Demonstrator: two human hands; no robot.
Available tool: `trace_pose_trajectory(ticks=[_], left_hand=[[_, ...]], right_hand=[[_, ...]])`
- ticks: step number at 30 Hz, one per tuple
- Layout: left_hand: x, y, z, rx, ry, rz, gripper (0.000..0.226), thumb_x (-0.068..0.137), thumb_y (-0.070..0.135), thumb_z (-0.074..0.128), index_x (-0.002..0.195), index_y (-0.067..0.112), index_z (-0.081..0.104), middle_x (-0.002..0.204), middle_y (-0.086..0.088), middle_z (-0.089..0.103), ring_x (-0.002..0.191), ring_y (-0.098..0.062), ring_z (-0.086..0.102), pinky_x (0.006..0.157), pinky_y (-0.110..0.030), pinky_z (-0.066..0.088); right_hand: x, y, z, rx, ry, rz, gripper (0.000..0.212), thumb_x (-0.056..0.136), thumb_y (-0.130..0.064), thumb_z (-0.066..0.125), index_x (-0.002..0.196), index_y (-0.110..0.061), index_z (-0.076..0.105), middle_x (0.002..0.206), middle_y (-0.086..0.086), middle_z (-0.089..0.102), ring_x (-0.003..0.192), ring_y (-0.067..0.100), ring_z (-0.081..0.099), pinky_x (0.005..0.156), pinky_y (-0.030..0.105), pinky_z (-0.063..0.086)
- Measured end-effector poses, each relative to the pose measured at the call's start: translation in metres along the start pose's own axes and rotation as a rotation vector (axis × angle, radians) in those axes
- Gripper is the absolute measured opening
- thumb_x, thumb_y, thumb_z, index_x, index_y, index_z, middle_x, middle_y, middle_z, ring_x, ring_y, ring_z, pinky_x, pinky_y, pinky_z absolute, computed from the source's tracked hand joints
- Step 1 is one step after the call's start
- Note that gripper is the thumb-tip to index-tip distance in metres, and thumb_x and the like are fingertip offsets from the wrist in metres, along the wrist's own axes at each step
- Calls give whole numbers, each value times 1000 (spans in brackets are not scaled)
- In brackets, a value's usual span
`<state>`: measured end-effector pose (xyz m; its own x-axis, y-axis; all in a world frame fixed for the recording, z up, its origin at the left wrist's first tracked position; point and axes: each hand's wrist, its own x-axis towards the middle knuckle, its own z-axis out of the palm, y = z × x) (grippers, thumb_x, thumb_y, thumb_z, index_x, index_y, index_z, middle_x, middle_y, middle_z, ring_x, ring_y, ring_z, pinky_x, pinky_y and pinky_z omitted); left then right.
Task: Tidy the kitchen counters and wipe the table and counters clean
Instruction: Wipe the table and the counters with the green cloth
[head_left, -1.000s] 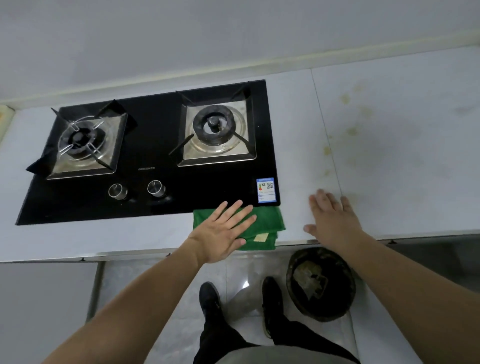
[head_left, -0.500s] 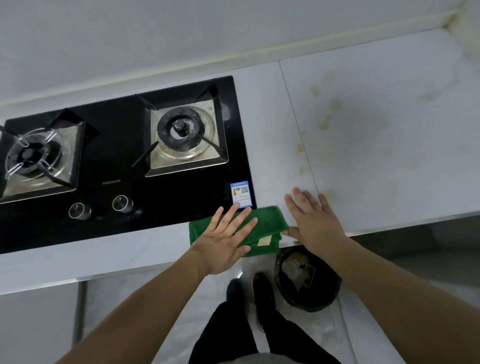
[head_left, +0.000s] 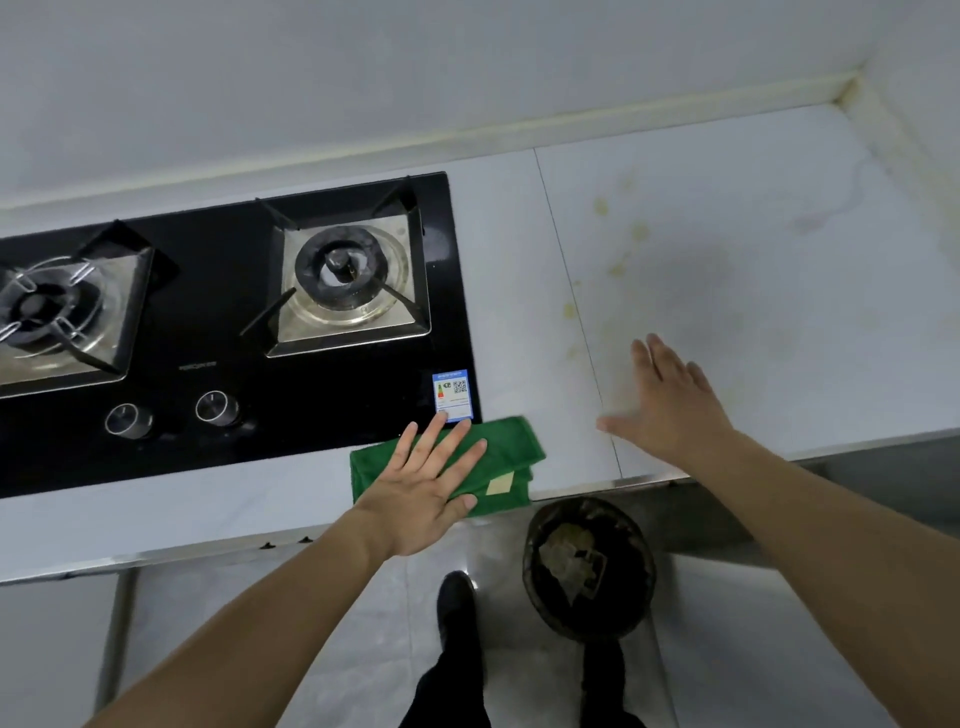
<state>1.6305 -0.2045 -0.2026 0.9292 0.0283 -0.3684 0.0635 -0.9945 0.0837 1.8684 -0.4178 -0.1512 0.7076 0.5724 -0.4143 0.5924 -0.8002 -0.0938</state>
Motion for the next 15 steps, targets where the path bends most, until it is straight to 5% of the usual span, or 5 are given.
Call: trace_pose_trajectory(ticks=[4, 8, 15], left_hand=[[19, 42, -2, -46, 64, -94, 63, 99, 57, 6, 153, 25, -1, 161, -6, 1, 147, -26, -12, 114, -50, -4], [68, 99, -14, -138, 71, -209, 66, 89, 61, -13, 144, 27, -26, 153, 0, -35, 136, -23, -41, 113, -49, -22], [156, 137, -46, -338, 114, -635, 66, 99, 50, 11, 151, 20, -16, 158, -4, -24, 143, -28, -27, 113, -49, -20]], right_hand=[[7, 45, 4, 12, -167, 62, 131, 67, -79, 58, 150, -12, -17, 158, 8, -22, 147, 26, -13, 120, 43, -1], [9, 61, 19, 17, -192, 16, 137, 63, -79, 62, 149, -10, -21, 155, 9, -29, 146, 27, -17, 119, 45, -1], [10, 73, 23, -2, -132, -34, 136, 62, -86, 53, 150, -10, -18, 156, 10, -26, 146, 29, -17, 120, 44, -3]])
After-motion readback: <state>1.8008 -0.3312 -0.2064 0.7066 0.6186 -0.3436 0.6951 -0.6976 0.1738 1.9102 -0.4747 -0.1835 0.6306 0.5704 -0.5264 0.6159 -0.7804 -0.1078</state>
